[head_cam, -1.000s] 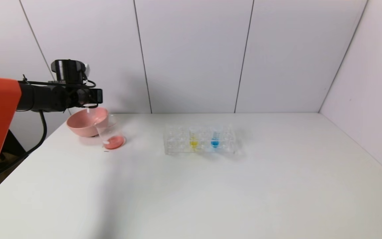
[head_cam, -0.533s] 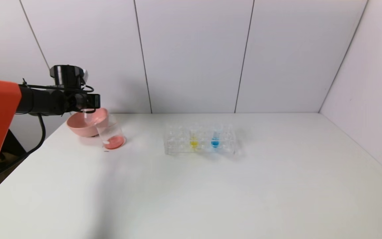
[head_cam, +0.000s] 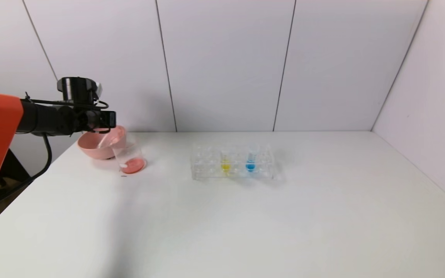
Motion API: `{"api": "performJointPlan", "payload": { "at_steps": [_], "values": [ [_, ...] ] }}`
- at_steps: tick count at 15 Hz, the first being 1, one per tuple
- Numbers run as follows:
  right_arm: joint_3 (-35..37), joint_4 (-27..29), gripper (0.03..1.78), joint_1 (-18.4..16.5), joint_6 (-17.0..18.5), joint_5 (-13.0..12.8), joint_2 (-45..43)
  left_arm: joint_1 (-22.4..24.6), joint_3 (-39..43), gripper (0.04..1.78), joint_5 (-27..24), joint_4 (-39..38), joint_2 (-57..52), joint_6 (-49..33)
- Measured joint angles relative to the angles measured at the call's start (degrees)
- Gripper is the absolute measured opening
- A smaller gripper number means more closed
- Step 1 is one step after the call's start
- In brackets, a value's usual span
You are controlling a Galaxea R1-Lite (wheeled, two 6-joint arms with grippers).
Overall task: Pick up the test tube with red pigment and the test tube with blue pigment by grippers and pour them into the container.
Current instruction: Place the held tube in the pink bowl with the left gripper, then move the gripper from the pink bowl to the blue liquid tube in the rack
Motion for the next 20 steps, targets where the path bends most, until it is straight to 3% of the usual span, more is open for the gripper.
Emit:
{"api": "performJointPlan", "payload": {
  "at_steps": [4, 7, 14, 20],
  "values": [
    [0.0, 0.0, 1.77, 0.0, 0.0, 0.0, 0.0, 0.2, 0.3, 1.47, -0.1, 0.0, -0.8, 0.0],
    [0.0, 0.0, 1.77, 0.0, 0.0, 0.0, 0.0, 0.2, 2.3, 1.73, -2.7, -0.4, -3.3, -0.4],
    [0.0, 0.0, 1.77, 0.0, 0.0, 0.0, 0.0, -0.4, 12.6, 1.78, -7.9, -4.8, -14.2, -1.4],
    [0.0, 0.0, 1.77, 0.0, 0.0, 0.0, 0.0, -6.5, 22.9, 1.78, -8.7, -5.9, -26.2, -1.8]
  ]
}}
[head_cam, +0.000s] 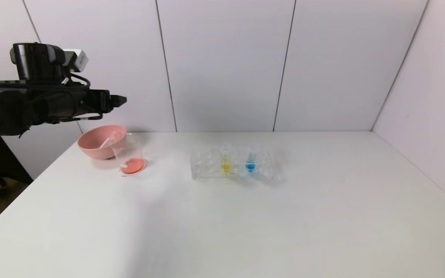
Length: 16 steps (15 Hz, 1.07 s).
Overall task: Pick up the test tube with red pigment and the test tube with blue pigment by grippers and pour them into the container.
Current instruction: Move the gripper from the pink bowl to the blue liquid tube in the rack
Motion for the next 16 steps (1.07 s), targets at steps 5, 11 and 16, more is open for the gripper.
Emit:
{"api": "performJointPlan", "payload": {
  "at_steps": [5, 11, 16],
  "values": [
    [0.0, 0.0, 1.77, 0.0, 0.0, 0.0, 0.0, -6.7, 9.7, 1.78, 0.1, 0.0, -10.5, -1.3],
    [0.0, 0.0, 1.77, 0.0, 0.0, 0.0, 0.0, -16.2, 18.5, 1.78, 0.2, 0.0, -18.7, -1.5],
    [0.0, 0.0, 1.77, 0.0, 0.0, 0.0, 0.0, -24.7, 24.5, 1.78, 0.4, -4.3, -21.9, -1.8]
  ]
}}
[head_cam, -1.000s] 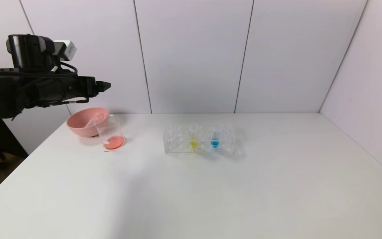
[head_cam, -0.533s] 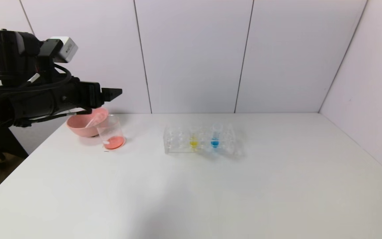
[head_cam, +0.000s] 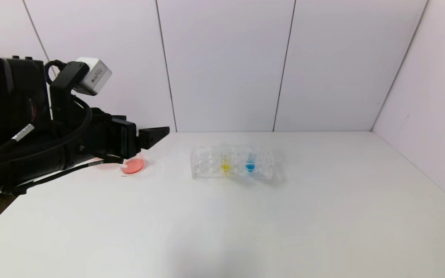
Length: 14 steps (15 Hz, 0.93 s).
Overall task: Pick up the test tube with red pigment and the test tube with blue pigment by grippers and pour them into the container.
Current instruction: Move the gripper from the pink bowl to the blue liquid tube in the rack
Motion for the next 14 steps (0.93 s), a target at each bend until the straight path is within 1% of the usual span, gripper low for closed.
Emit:
{"api": "performJointPlan", "payload": {
  "at_steps": [3, 8, 14],
  "values": [
    [0.0, 0.0, 1.77, 0.0, 0.0, 0.0, 0.0, -4.8, 4.2, 1.78, 0.2, -6.9, -0.2, 0.1],
    [0.0, 0.0, 1.77, 0.0, 0.0, 0.0, 0.0, -10.2, 9.2, 1.78, 1.8, -17.1, 0.8, 0.2],
    [0.0, 0.0, 1.77, 0.0, 0.0, 0.0, 0.0, -19.1, 10.3, 1.78, 12.1, -33.2, 10.1, -2.1]
  ]
}}
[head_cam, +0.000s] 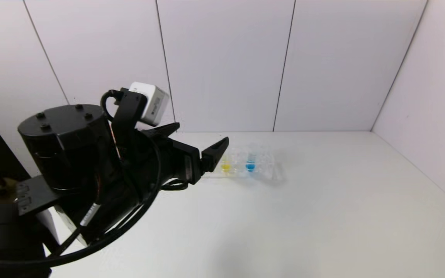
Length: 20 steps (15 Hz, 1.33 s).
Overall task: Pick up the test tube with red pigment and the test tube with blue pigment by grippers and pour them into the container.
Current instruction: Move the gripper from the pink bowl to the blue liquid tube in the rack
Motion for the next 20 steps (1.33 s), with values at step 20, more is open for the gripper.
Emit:
{"api": "performJointPlan", "payload": {
  "at_steps": [20],
  "values": [
    [0.0, 0.0, 1.77, 0.0, 0.0, 0.0, 0.0, -8.5, -22.9, 1.78, 16.5, -5.7, 36.2, -4.7]
  ]
}}
